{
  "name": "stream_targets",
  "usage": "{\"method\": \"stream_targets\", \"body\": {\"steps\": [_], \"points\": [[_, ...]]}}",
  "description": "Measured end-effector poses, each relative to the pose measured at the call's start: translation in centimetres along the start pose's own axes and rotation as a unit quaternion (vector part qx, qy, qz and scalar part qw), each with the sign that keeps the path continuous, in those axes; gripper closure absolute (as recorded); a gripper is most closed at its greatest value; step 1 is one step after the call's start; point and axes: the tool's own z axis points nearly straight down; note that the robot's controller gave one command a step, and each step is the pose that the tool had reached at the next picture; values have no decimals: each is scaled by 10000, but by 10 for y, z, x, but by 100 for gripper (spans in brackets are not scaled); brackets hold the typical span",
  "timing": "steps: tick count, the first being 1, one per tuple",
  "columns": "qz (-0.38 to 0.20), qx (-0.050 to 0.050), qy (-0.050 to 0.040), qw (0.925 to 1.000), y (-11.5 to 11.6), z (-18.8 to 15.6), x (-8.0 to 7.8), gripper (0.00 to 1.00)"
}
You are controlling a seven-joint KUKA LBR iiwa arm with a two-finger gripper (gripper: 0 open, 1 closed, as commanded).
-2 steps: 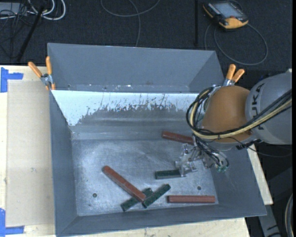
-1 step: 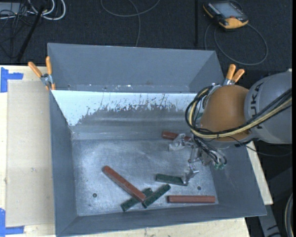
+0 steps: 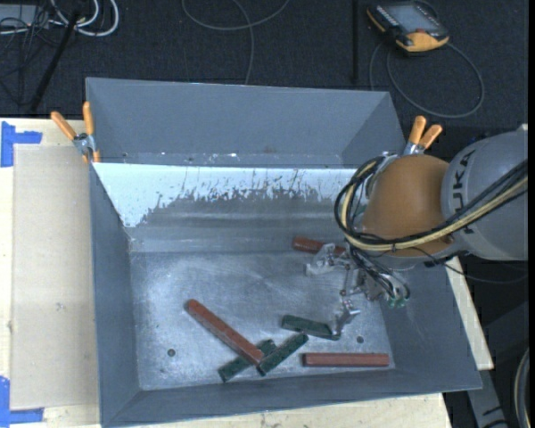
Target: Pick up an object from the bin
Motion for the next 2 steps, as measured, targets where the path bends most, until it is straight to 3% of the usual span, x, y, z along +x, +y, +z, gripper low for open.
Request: {"method": "stream_targets", "body": {"steps": [1, 2], "points": [[-1025, 17, 86, 9947, 47, -2, 63, 100], [-1039, 6, -122, 9945, 52, -2, 53, 0]]}}
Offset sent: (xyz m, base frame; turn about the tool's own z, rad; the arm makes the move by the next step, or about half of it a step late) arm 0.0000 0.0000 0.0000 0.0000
